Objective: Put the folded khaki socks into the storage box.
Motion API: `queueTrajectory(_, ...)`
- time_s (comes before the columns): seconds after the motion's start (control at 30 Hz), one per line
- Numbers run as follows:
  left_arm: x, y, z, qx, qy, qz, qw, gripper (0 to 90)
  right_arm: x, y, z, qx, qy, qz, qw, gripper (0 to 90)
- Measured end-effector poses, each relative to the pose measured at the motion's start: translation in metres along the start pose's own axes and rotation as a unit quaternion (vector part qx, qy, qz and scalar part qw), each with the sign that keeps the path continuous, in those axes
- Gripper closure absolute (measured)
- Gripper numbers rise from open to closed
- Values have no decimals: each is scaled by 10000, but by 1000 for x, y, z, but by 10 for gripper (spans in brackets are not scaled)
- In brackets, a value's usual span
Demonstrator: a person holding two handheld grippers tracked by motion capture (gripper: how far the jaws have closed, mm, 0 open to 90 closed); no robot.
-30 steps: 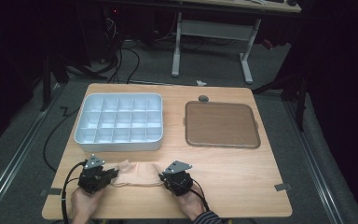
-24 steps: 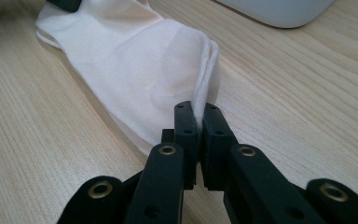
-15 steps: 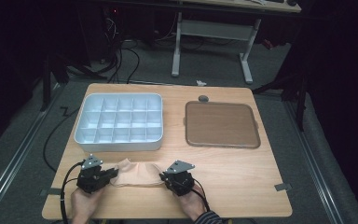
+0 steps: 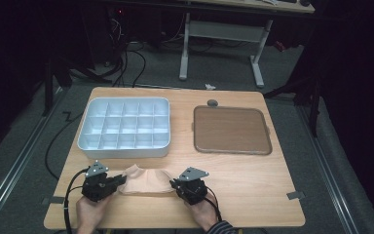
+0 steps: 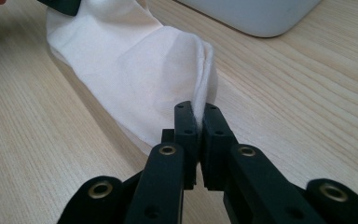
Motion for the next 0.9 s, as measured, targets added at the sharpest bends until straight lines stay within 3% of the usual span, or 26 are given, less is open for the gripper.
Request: queueTrajectory(0.9, 19, -12, -41, 129, 311, -78, 9994, 838, -35, 20, -23, 169, 342, -39, 9993, 865)
Point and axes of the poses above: each handheld gripper's, and its own axes: x roughly forward along the jaws, y roughly out of its underside, z roughly to its left, the point moved 8 cm from there along x, roughly forward along the jaws, and after that the axes turned 15 degrees about -y, right-handed, at the moved point
